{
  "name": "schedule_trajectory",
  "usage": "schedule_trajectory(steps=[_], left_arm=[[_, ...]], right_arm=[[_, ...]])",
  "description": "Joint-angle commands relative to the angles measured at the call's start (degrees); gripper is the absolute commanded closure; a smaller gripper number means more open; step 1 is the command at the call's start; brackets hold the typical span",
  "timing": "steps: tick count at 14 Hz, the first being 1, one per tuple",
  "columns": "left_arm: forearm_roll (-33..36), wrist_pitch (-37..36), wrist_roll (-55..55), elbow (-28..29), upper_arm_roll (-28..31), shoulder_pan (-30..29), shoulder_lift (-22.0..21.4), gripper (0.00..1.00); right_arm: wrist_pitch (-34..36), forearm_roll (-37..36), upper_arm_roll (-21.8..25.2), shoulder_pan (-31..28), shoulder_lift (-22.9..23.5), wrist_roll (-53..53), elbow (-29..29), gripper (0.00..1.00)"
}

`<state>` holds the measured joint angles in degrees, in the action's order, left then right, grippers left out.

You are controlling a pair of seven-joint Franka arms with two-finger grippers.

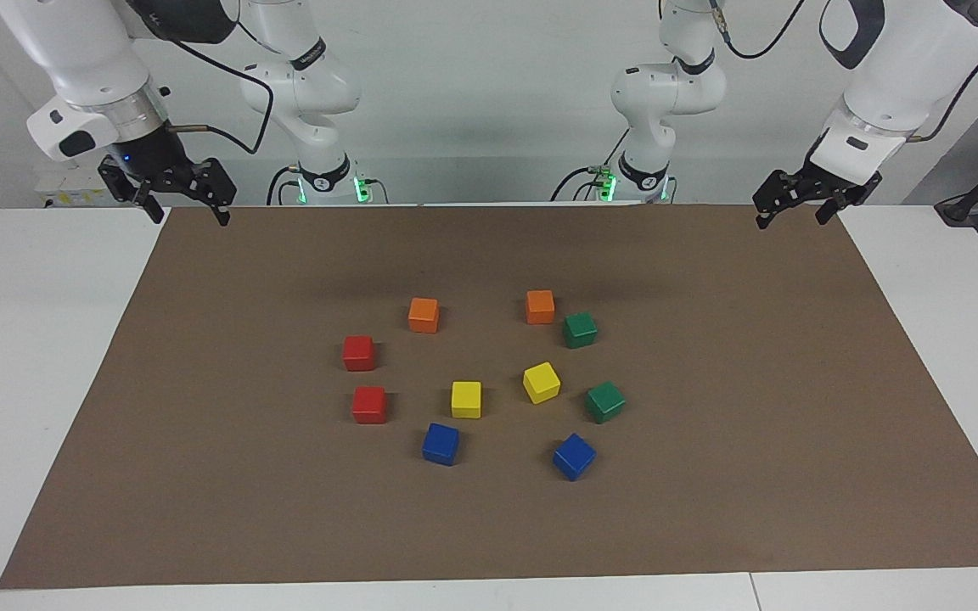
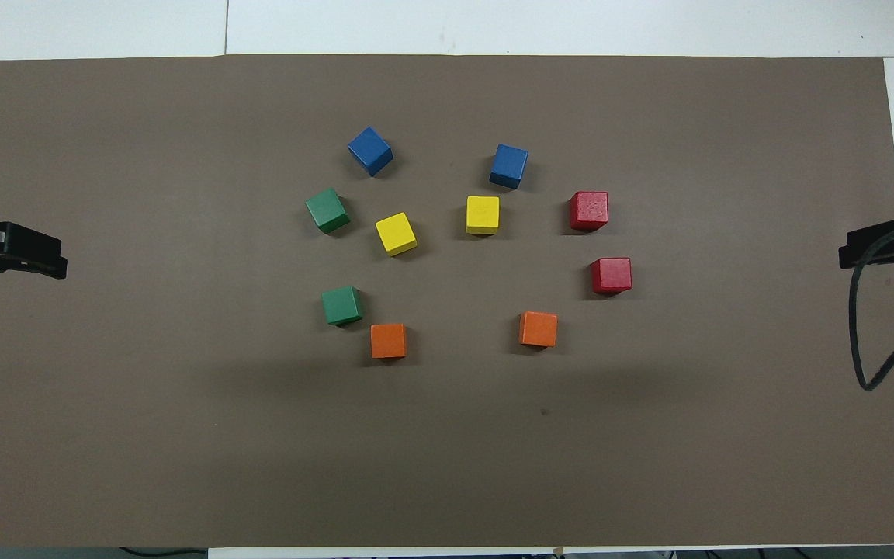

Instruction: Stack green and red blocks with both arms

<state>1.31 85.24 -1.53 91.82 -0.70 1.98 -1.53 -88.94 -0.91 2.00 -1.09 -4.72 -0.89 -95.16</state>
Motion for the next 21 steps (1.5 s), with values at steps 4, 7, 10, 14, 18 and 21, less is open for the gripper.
schedule_trajectory(steps=[4, 7, 10, 14, 18, 21], left_arm=[[-0.2, 0.8, 0.0, 1.5, 0.3, 0.1, -1.5, 0.00], [-0.2, 0.8, 0.0, 1.5, 0.3, 0.1, -1.5, 0.00], [-0.2, 0.8, 0.0, 1.5, 0.3, 0.1, -1.5, 0.00], [-0.2, 0.8, 0.1, 1.5, 0.3, 0.1, -1.5, 0.00], [-0.3, 0.8, 0.0, 1.5, 0.3, 0.1, -1.5, 0.00], [-0.2, 0.8, 0.0, 1.5, 0.3, 0.1, -1.5, 0.00]], right_arm=[[-1.2, 0.7, -0.2, 3.4, -1.4, -1.4, -3.8, 0.00], [-9.4, 0.8, -0.2, 6.8, -1.8, -3.1, -9.1, 0.00], [-13.2, 0.8, -0.2, 10.0, 0.4, -6.9, -9.6, 0.00], [-16.1, 0.8, -0.2, 11.5, 3.9, -7.0, -9.9, 0.00], [-22.5, 0.9, -0.2, 12.5, 5.6, -7.4, -13.5, 0.00], [-24.7, 0.9, -0.2, 12.7, 9.7, -13.8, -13.4, 0.00]])
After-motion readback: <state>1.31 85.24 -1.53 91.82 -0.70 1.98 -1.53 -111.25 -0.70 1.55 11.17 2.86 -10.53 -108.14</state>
